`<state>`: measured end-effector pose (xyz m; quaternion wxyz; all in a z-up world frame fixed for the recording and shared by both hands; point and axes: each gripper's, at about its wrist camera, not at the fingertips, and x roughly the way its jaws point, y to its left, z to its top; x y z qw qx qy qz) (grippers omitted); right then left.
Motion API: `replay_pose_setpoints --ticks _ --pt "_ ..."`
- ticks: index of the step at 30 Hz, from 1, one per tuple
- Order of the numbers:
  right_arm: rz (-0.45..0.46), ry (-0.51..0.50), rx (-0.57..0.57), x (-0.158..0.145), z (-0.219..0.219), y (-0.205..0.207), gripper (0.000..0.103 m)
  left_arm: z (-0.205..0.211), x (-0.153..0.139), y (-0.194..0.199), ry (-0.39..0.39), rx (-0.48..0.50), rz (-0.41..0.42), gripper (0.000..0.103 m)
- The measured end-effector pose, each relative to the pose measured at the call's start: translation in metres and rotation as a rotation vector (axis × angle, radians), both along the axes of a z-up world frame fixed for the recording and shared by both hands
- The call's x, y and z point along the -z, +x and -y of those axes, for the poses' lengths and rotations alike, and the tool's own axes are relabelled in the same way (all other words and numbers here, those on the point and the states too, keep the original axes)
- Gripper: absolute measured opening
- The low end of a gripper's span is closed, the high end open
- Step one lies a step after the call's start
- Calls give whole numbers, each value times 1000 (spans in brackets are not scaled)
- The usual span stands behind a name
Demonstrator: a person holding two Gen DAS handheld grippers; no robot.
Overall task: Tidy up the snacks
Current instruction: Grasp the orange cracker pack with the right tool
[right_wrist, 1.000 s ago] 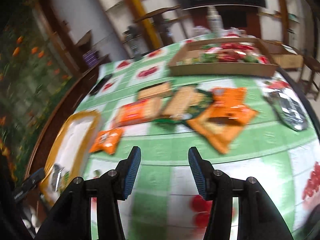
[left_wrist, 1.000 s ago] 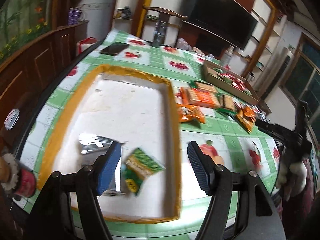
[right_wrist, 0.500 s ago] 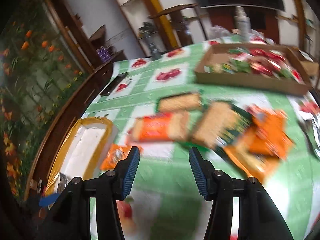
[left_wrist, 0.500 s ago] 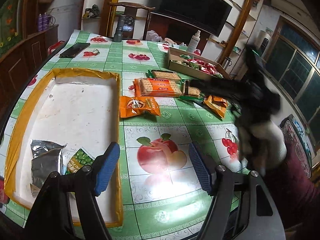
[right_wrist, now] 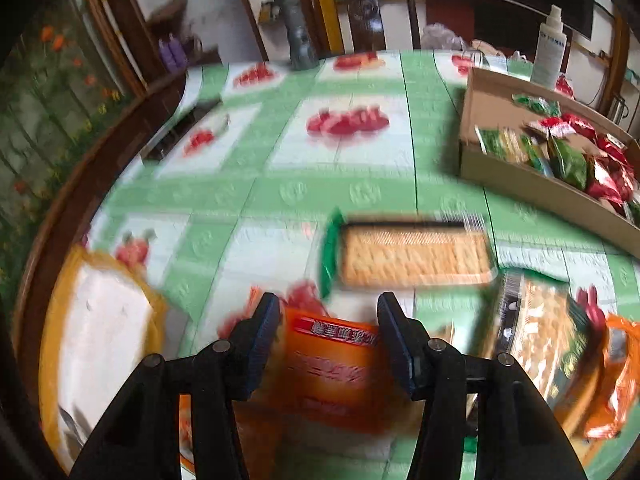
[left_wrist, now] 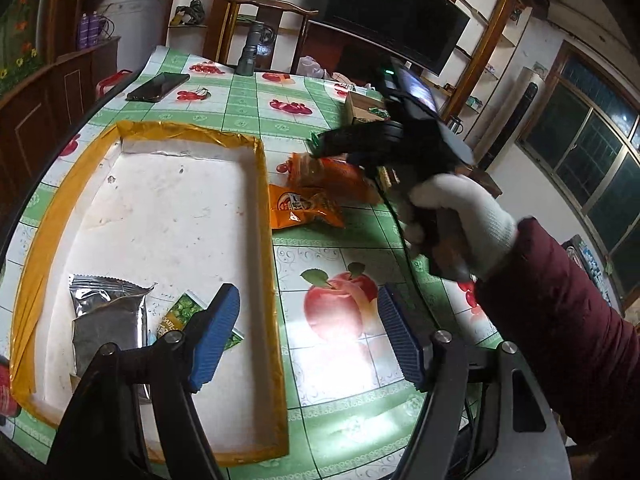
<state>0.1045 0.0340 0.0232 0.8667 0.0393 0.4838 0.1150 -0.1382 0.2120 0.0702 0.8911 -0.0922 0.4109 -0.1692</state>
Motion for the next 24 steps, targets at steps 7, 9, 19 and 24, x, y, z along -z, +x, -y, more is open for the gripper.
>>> replay_pose_setpoints --ticks 7,9,19,24 --pt "-116 29 8 0 26 -44 53 -4 4 2 -38 6 0 71" --pt "-22 -10 -15 -12 24 -61 58 -4 5 2 -42 8 -5 71" --pt "105 -237 -304 -3 -28 -92 72 6 -5 -11 -33 31 18 71" --pt "74 -147 -290 4 -13 -86 78 15 -7 -14 -42 54 12 71"
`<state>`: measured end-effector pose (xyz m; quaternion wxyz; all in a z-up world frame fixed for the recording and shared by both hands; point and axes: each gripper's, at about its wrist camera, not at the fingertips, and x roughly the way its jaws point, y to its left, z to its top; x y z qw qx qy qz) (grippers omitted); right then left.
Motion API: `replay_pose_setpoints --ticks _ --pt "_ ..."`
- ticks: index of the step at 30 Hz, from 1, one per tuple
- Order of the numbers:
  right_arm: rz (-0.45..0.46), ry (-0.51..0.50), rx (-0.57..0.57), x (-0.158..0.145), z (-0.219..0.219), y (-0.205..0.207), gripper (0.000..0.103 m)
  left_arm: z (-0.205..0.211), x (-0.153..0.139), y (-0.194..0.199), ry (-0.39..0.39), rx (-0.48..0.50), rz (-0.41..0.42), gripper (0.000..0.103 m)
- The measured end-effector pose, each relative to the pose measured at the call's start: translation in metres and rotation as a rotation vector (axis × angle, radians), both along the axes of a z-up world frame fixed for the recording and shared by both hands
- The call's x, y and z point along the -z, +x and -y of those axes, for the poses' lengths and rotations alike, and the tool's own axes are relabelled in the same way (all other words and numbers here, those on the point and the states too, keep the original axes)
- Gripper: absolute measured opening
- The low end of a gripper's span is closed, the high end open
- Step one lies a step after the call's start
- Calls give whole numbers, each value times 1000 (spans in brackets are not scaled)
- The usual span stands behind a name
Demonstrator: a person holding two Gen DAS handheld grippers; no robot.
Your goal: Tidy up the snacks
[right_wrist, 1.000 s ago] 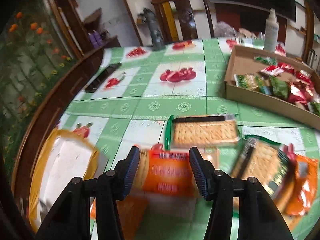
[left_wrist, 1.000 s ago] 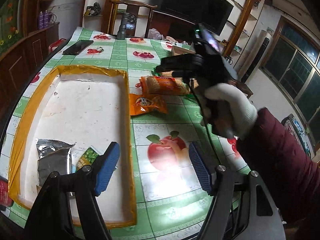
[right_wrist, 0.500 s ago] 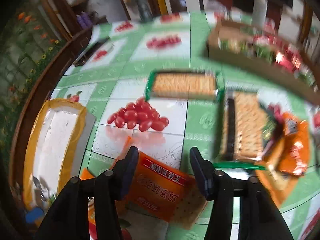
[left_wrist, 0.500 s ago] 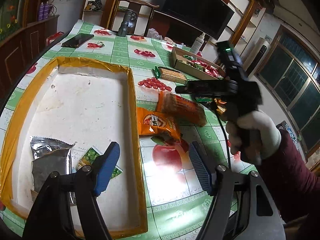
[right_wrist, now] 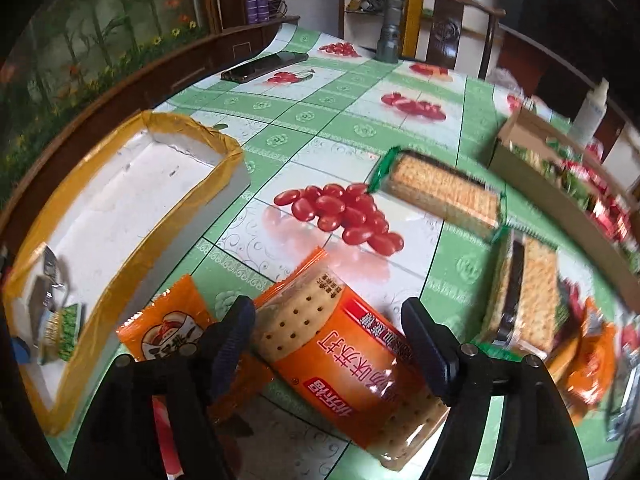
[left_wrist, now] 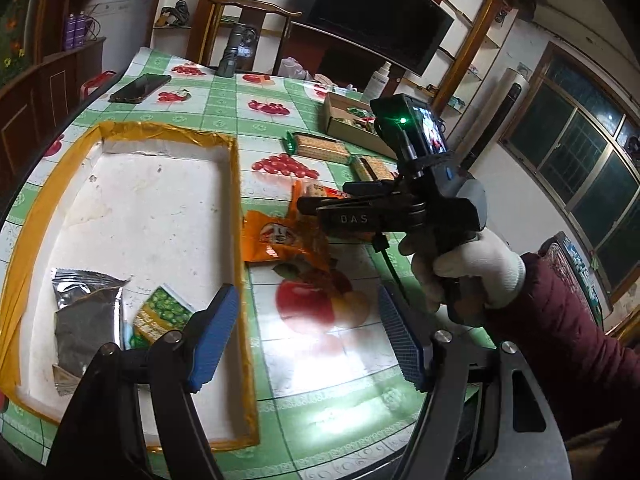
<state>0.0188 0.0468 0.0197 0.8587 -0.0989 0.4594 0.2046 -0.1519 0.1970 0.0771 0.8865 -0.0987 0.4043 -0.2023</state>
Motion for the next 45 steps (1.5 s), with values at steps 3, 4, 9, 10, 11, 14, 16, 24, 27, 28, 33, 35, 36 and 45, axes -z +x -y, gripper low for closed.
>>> replay_pose_setpoints --ticks 3,4,9,10,11,14,16,24,27,28,33,35,36,45 --pt "-5 24 10 2 9 -6 77 6 0 1 -3 12 -8 71" --pt "-10 33 16 2 11 -8 76 9 1 2 -1 15 -11 71" --pt "-24 51 121 -2 33 -18 41 24 4 5 29 31 -27 71" --pt "-23 50 153 -2 39 -22 39 27 5 7 34 33 -29 71" --pt "-24 51 179 -2 44 -25 39 32 6 10 43 34 -37 71" --pt "-35 79 230 1 64 -35 39 39 13 22 54 23 -75 71" --pt "-32 101 246 4 76 -40 42 46 18 36 73 6 -98 71" --pt "-22 252 254 10 113 -54 41 72 45 90 225 -99 -172 71" --pt "-24 302 252 10 120 -56 47 83 52 102 312 -125 -157 71" --pt "-24 314 252 10 122 -56 49 86 56 105 329 -122 -161 71" --pt "-29 370 237 8 125 -58 65 100 63 112 430 -101 -123 71" --pt "-33 378 231 7 125 -60 69 101 62 111 415 -72 -110 53" --pt "-35 375 223 7 124 -61 69 101 62 111 400 -60 -113 53" --pt "-32 191 127 6 103 -78 71 97 49 96 284 -22 -125 52"
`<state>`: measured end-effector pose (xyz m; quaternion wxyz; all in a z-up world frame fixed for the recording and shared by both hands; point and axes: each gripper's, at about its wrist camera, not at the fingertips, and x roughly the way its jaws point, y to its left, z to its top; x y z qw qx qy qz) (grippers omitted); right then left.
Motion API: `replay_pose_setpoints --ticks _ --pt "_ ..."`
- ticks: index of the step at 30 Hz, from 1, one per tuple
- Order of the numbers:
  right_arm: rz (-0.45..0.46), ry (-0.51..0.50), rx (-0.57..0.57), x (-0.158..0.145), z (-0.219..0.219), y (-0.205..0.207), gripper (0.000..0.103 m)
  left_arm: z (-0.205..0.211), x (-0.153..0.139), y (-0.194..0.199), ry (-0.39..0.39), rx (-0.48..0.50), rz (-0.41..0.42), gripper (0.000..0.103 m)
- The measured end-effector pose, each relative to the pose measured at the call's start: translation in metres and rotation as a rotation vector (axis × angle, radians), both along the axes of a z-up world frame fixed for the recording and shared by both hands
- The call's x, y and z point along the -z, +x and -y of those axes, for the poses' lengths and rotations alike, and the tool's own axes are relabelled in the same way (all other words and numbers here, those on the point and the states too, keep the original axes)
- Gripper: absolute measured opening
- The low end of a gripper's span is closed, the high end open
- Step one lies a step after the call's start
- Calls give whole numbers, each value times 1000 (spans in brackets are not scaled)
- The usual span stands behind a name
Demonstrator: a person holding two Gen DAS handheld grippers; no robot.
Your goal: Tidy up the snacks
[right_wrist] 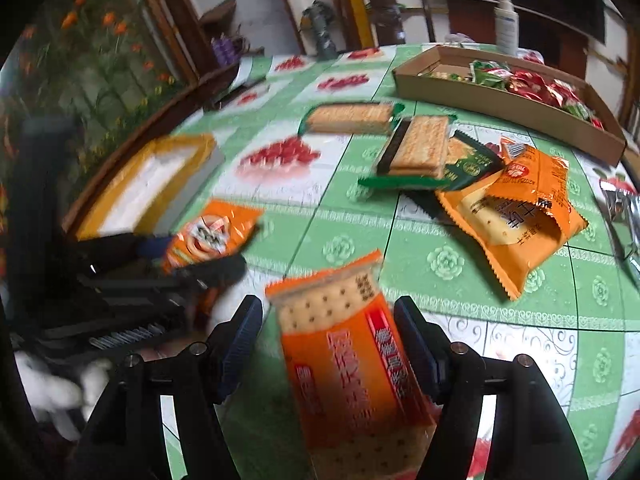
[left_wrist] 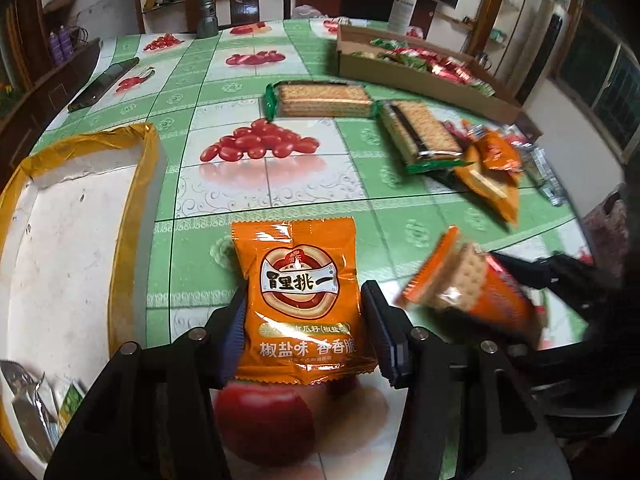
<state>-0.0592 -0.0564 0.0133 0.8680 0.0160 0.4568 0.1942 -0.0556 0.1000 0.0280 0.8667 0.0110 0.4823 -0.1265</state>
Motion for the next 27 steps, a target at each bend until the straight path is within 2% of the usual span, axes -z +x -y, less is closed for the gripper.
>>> replay_pose_setpoints --ticks 8,10,11,18,23,27 --pt "18 -130 12 5 -6 -15 70 -33 -29 -26 -84 -41 67 52" --pt "24 -141 19 5 -6 -19 58 -53 -34 -32 -104 -79 81 52" --pt "23 -135 19 4 -6 -21 55 -59 -34 -33 -109 -92 84 52" --pt "26 -18 19 -12 -9 -29 55 -129 -38 -43 -141 -243 113 53" --pt "50 46 -59 -46 -42 -28 55 -175 -37 -40 -132 -344 125 53" --pt "15 123 -134 -61 -81 -16 54 -200 -29 -34 -132 -393 108 53"
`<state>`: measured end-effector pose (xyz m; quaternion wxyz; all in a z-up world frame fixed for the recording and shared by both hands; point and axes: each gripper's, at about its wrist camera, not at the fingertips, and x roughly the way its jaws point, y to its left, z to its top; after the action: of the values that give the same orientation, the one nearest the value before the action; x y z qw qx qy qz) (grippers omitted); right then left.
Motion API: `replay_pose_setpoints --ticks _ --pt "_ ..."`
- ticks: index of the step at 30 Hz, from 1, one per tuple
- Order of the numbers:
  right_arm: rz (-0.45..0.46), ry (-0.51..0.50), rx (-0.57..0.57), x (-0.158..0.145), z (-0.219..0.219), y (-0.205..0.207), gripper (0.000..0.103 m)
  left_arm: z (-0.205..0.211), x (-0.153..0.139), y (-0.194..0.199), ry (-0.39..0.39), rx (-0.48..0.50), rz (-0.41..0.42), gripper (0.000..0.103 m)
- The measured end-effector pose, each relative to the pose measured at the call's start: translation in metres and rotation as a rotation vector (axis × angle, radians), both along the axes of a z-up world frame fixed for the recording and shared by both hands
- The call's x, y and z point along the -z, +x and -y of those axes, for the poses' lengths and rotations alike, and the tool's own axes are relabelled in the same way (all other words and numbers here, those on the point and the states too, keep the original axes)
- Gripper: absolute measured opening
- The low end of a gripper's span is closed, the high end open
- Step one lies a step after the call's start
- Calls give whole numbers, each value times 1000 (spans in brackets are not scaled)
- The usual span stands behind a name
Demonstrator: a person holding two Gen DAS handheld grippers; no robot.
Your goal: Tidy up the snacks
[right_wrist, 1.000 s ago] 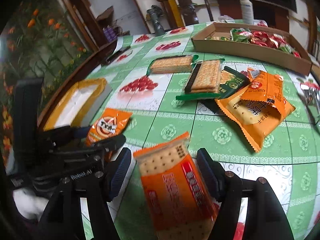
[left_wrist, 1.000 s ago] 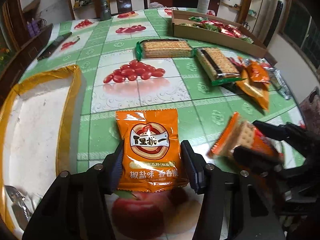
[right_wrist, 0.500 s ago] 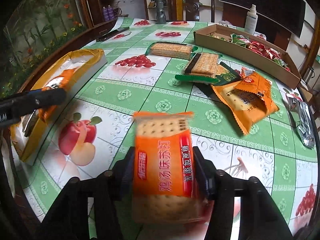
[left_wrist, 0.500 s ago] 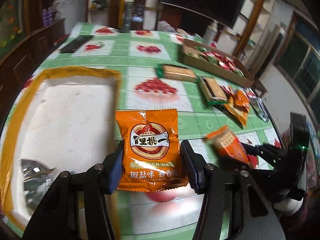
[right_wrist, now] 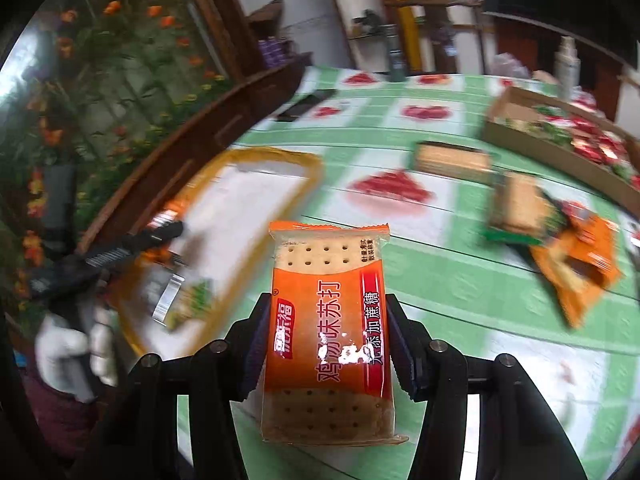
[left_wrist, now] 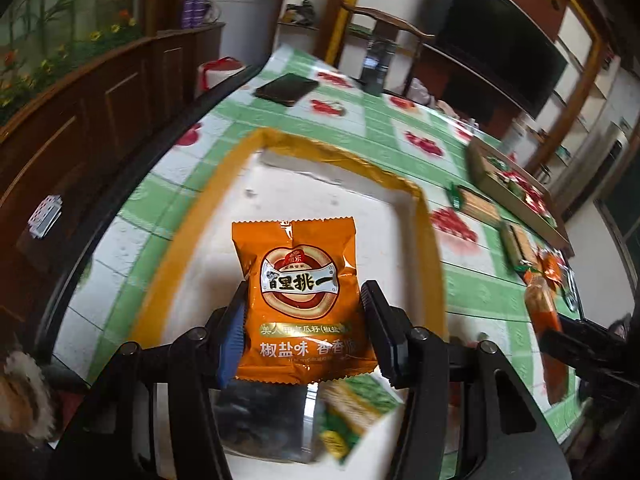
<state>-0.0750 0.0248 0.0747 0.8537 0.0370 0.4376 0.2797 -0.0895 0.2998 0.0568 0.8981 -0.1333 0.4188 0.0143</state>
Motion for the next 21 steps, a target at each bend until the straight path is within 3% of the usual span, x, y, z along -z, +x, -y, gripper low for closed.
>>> replay_pose_setpoints --ticks 5,12,17,21 --pt "-58 75 -85 -6 -55 17 54 -25 11 8 -8 -42 -26 53" --pt "-94 29 -143 14 -138 44 54 -37 19 12 -24 -38 -41 53" --pt "-114 0 -145 36 -163 53 55 -44 21 11 -65 -47 -34 54" --pt "-115 23 -124 40 -159 58 57 -45 15 6 -109 -54 -10 55"
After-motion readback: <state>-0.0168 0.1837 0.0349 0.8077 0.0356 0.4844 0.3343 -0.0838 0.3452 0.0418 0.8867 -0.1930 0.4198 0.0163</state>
